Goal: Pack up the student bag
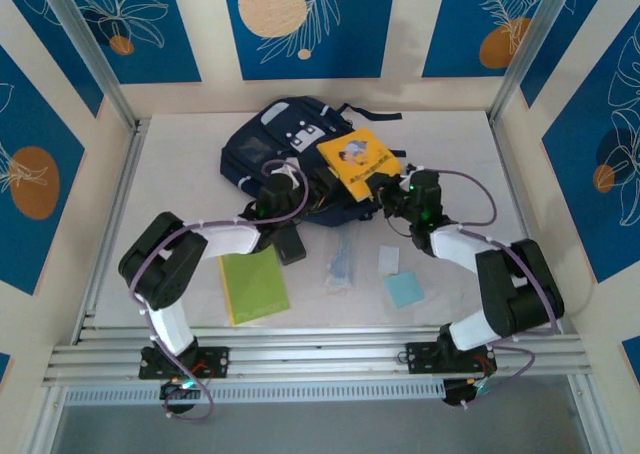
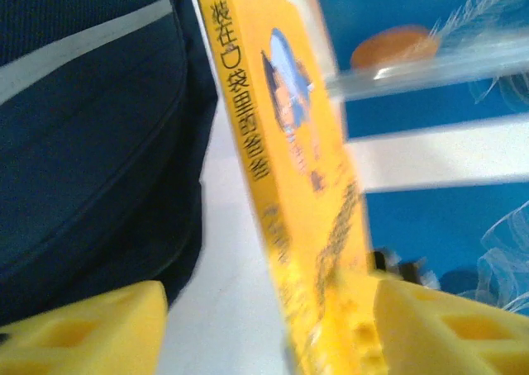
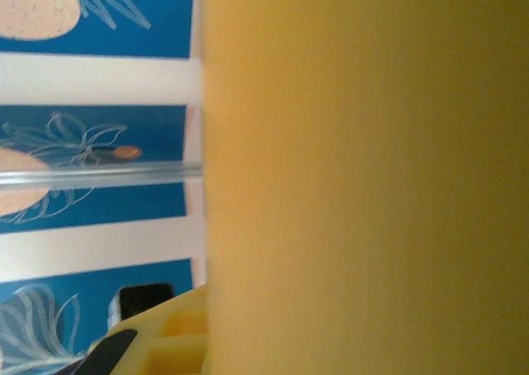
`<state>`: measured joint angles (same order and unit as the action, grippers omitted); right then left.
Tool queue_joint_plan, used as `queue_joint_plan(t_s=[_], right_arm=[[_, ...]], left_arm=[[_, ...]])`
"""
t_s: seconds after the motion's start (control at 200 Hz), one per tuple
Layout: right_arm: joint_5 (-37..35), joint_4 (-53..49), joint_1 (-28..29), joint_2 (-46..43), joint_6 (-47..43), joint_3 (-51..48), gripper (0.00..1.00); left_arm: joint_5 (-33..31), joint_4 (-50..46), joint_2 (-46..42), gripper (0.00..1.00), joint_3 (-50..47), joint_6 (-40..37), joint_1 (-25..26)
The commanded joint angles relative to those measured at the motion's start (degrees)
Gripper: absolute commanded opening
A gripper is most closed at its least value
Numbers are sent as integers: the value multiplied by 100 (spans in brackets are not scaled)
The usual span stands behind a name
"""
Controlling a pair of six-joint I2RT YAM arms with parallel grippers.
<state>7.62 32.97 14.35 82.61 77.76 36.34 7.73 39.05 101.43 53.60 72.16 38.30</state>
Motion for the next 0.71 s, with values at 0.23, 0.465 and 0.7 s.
queue_joint_plan(t_s=[0.23,0.465,0.7], right_arm=[[223,-2862,-1350,-1661,-1933,554,0],[825,-3750,-2042,-2068,-2564,692,0],[1093,-4041,-2282,-2153,-2797,636,0]], left_arm=[[-630,-5165,438,79,2767,-4625,-71],[-675,-7029,1772,75,4676,-5764,-37],[-744,-7350,2386,74,5345,-6191,265]])
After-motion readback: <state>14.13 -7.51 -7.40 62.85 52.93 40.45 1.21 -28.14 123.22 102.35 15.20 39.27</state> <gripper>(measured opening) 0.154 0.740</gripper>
